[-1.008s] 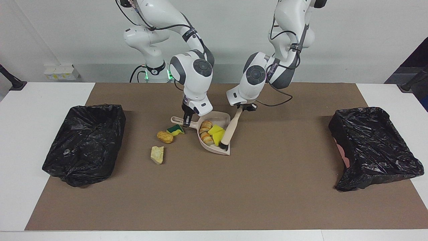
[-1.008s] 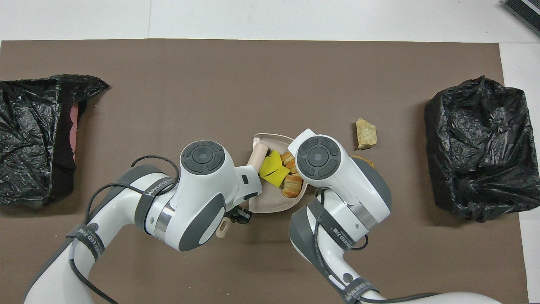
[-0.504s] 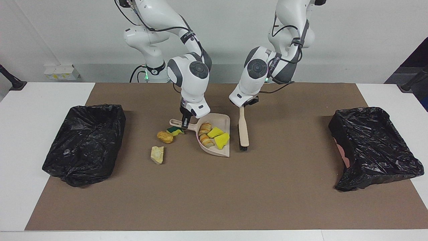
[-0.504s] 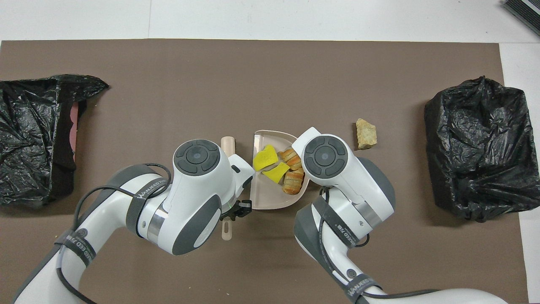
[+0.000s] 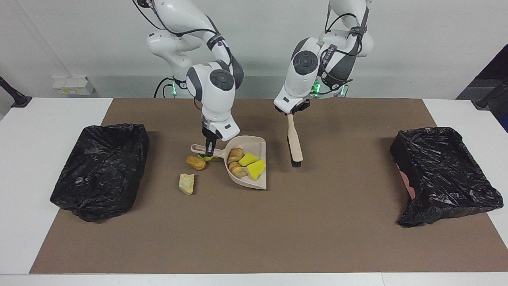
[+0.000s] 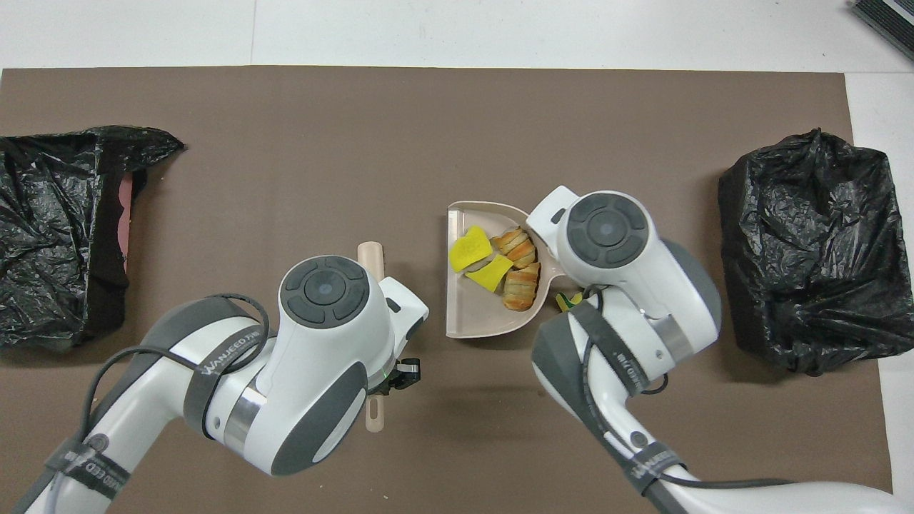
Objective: Sweep and dump trash in bin
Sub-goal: 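Carry the loaded dustpan to the nearby black bag with the right gripper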
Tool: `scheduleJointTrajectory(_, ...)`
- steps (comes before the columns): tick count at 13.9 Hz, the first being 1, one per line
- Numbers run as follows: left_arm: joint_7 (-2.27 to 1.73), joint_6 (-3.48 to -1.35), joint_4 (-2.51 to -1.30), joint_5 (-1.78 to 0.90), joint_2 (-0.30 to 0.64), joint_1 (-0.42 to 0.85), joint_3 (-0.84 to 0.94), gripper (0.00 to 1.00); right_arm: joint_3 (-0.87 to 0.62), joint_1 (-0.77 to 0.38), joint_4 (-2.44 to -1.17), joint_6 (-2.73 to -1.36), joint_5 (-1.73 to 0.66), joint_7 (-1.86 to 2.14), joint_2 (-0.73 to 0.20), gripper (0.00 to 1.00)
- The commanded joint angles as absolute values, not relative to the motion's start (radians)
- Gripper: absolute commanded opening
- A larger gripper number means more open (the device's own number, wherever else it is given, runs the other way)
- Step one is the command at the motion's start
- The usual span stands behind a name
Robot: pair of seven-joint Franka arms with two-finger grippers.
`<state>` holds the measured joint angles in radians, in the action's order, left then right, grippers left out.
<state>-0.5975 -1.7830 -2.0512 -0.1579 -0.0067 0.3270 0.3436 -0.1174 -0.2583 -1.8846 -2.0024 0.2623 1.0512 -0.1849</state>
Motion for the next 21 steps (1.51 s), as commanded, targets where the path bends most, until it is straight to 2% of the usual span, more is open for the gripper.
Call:
scheduleJointTrajectory(1, -0.62, -1.937, -2.214, -0.16, -0.115, 0.351, 0.389, 0.0, -0.124, -0.151, -1.839, -1.954, 0.192, 1.254, -0.166, 0.0)
scheduleJointTrajectory(3, -0.638, -1.977, -2.296, -0.17, -0.165, 0.354, 0.426, 0.0, -0.124, -0.076, -1.815, -1.939, 0.192, 1.351, -0.158, 0.0)
scheduleJointTrajectory(10, -0.805, -2.112, -2.434, -0.25, -0.187, 0.526, 0.498, 0.0, -0.12, 0.092, -1.692, -1.818, 0.167, 1.558, -0.141, 0.0)
scheduleJointTrajectory(14, -0.865, -2.111, -2.45, -0.282, -0.216, 0.589, 0.512, 0.0, -0.118, 0.202, -1.664, -1.809, 0.164, 1.653, -0.11, 0.0)
scheduleJointTrajectory(18, -0.841, -2.111, -2.467, -0.296, -0.209, 0.589, 0.511, 0.0, -0.115, 0.36, -1.641, -1.828, 0.17, 1.782, -0.118, 0.0)
scheduleJointTrajectory(19, -0.841, -2.106, -2.47, -0.301, -0.21, 0.588, 0.511, 0.1, -0.115, 0.386, -1.641, -1.83, 0.184, 1.795, -0.12, 0.0)
scheduleJointTrajectory(20, -0.839, -2.106, -2.473, -0.302, -0.209, 0.583, 0.509, 0.27, -0.107, 0.396, -1.635, -1.829, 0.198, 1.78, -0.117, 0.0)
scheduleJointTrajectory(21, -0.828, -2.106, -2.471, -0.308, -0.206, 0.58, 0.508, 0.37, -0.095, 0.403, -1.637, -1.844, 0.256, 1.77, -0.112, 0.0)
